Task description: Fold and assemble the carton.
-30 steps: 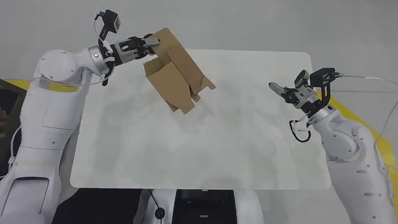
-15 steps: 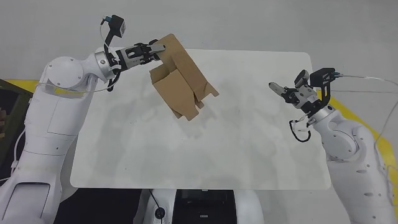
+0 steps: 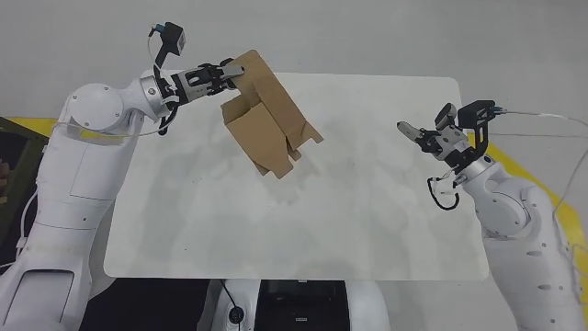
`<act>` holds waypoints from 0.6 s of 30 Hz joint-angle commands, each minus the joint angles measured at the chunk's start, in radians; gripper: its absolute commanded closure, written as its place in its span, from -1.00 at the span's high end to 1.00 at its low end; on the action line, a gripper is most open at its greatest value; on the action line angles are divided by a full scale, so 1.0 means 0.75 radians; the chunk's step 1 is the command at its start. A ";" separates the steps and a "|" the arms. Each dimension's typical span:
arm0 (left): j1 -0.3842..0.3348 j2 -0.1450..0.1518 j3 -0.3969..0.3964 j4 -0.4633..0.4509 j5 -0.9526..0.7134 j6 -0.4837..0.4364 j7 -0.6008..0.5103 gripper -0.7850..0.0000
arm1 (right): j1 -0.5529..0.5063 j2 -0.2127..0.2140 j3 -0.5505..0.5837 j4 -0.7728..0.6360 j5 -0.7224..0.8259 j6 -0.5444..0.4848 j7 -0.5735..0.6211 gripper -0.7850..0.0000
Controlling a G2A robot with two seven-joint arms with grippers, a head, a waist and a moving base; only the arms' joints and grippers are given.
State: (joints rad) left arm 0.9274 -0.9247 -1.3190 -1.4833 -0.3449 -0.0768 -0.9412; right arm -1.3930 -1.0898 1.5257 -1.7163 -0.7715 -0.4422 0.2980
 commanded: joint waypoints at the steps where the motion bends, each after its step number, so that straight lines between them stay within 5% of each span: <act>1: 0.000 0.000 0.000 0.000 0.000 0.000 0.000 -1.00 | 0.000 0.000 0.000 0.000 0.000 0.000 0.000 1.00; 6: 0.010 -0.001 0.001 0.000 0.002 0.002 0.022 -1.00 | -0.008 -0.002 -0.021 0.011 0.019 -0.005 0.011 1.00; 18: -0.098 -0.029 0.119 0.159 0.010 -0.062 -0.055 -1.00 | 0.215 -0.018 -0.232 0.289 0.720 -0.247 0.448 1.00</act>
State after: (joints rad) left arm 0.8662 -0.9434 -1.2447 -1.3803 -0.3372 -0.1129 -0.9680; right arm -1.2499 -1.1016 1.3695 -1.5268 -0.3145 -0.6148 0.5882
